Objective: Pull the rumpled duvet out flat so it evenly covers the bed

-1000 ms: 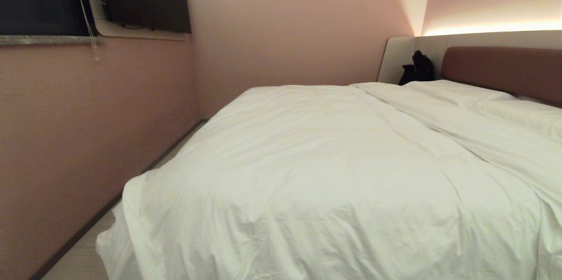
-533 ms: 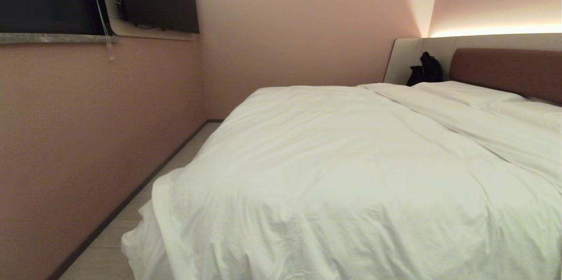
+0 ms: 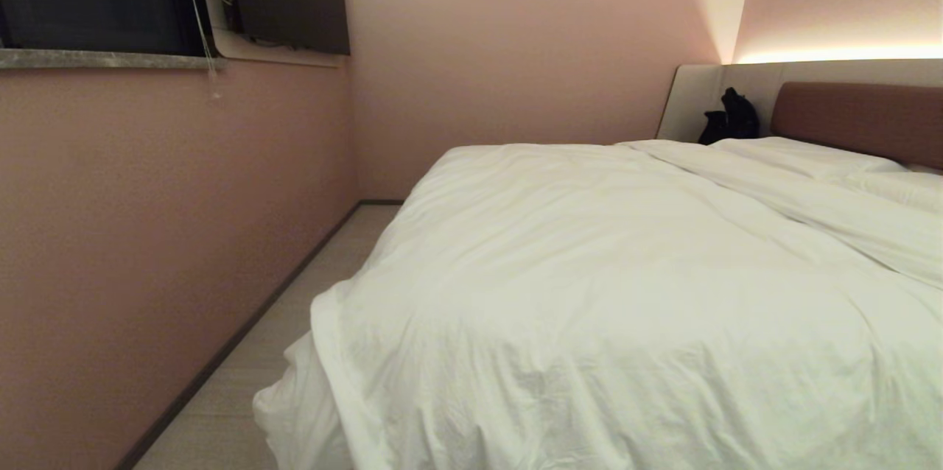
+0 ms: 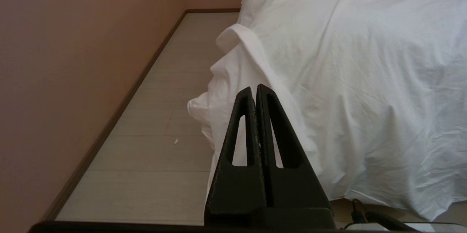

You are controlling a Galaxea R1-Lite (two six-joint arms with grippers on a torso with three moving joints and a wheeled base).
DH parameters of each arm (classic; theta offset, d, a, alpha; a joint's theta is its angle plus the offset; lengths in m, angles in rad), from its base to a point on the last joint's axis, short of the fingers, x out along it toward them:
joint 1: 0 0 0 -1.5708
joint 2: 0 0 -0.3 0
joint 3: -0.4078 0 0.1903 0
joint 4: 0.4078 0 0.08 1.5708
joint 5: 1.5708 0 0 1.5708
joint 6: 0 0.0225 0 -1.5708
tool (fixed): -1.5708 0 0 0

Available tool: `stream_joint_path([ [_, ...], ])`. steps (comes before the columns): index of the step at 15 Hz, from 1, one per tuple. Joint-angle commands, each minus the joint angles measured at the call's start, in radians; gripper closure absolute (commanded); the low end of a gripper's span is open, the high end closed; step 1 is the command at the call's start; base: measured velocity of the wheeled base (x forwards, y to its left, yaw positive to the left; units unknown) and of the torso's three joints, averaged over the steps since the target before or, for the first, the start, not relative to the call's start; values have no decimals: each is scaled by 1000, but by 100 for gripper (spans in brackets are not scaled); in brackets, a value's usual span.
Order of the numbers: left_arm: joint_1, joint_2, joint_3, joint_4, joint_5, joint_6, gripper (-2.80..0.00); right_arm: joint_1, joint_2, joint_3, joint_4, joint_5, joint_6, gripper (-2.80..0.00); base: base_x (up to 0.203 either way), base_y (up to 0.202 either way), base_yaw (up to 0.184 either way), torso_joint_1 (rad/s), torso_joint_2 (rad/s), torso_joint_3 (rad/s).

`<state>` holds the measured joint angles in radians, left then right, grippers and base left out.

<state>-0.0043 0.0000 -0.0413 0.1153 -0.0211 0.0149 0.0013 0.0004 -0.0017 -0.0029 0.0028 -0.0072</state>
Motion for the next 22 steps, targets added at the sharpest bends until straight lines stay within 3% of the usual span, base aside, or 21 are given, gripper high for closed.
stream_joint_path([
  [1,0,0,0,1,0,-1,0,0,0,0,0,0,-2,0,0,197,0,-2,2,-2],
  [22,1,0,-2,1,7,-15,0,0,0,0,0,0,0,0,0,196,0,2,2,2],
])
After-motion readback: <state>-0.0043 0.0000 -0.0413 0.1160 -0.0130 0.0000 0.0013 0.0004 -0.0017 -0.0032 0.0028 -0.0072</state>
